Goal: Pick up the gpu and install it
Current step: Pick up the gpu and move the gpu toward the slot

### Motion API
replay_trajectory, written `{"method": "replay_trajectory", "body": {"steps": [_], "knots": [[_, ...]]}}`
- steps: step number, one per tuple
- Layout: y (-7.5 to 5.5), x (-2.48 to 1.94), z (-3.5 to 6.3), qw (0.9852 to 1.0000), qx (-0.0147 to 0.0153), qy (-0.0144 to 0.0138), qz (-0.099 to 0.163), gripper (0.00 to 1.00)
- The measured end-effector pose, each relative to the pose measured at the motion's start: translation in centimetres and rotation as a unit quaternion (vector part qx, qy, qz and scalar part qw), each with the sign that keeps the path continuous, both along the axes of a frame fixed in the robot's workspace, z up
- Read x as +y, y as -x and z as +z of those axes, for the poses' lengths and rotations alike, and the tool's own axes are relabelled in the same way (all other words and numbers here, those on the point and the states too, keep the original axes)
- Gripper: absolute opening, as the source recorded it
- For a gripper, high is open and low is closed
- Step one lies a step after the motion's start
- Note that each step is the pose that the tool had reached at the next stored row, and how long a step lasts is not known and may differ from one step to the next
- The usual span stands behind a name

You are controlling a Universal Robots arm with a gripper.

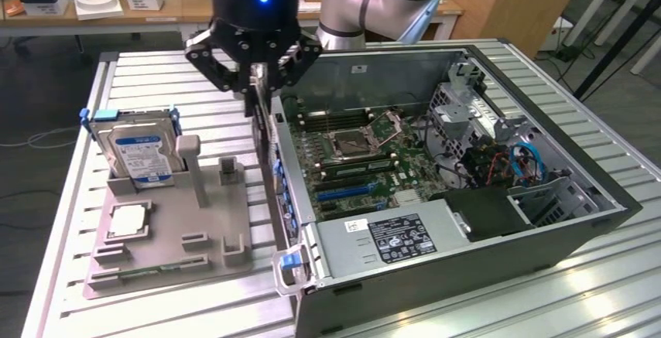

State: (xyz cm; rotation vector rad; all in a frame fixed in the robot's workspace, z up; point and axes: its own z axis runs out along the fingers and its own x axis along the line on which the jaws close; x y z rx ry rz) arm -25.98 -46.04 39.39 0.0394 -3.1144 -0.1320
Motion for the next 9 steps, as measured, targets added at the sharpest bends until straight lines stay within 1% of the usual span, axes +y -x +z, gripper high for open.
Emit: {"method": "replay_trajectory", "body": {"steps": [2,6,7,9], "knots": [[-0.51,0.0,0.02,1.0,0.0033,0.0,0.0,0.26],[-0.88,0.0,0.2,1.0,0.0096,0.0,0.0,0.26],[-0.96,0.0,0.21,0.9999,0.0109,0.0,0.0,0.26],[-1.3,0.0,0.21,0.9999,0.012,0.0,0.0,0.26]]}}
